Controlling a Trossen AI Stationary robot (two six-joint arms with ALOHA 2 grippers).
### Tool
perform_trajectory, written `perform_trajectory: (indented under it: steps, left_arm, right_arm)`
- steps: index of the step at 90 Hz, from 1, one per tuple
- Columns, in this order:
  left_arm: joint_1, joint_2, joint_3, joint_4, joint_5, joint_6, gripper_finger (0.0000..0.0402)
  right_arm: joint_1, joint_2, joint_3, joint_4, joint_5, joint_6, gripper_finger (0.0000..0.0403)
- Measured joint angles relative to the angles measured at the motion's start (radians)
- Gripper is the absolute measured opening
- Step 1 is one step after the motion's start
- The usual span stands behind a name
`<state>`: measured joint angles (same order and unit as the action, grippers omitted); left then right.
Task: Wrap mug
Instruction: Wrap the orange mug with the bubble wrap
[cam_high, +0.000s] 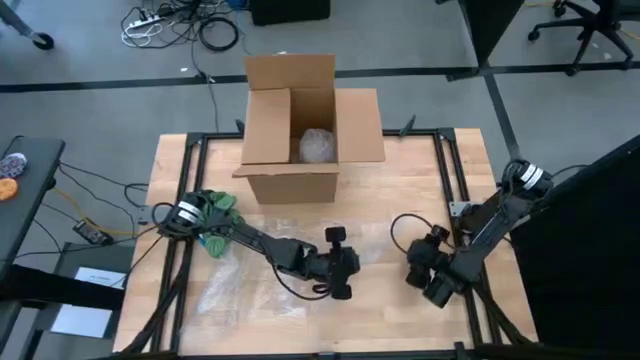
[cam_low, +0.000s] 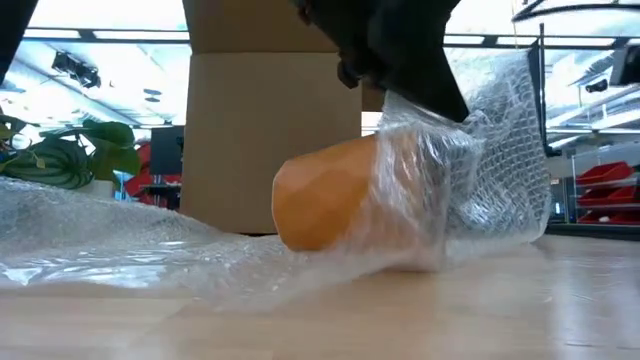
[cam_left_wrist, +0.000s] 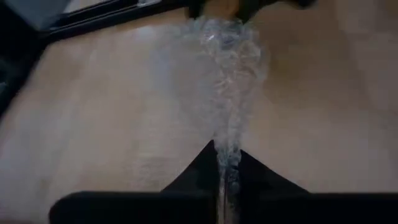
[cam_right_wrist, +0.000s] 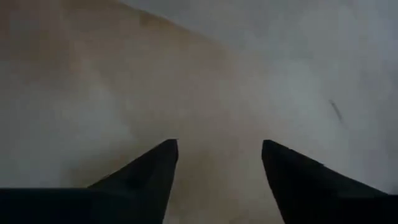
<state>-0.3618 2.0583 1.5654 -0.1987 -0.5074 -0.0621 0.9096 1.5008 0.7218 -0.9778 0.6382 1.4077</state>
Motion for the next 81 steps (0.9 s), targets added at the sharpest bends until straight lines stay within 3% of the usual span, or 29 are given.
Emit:
perform_trajectory:
  steps: [16,50,68,81]
  left_arm:
    - [0.000,0.000,0.000,0.017,0.015,0.006,0.0000]
    - [0.000,0.000,0.000,0.030,0.015,-0.002,0.0000]
    - [0.007,0.000,0.000,0.019,0.006,-0.025,0.0000]
    - [0.016,0.000,0.000,-0.007,-0.019,-0.053,0.0000]
  right_arm:
    - [-0.012,0.000,-0.087,-0.009,0.117,-0.184,0.0244]
    - [-0.137,0.000,-0.196,0.079,0.307,-0.397,0.0230]
    - [-0.244,0.000,-0.203,0.314,0.227,-0.573,0.0212]
    - [-0.328,-0.002,-0.201,0.414,0.156,-0.590,0.0191]
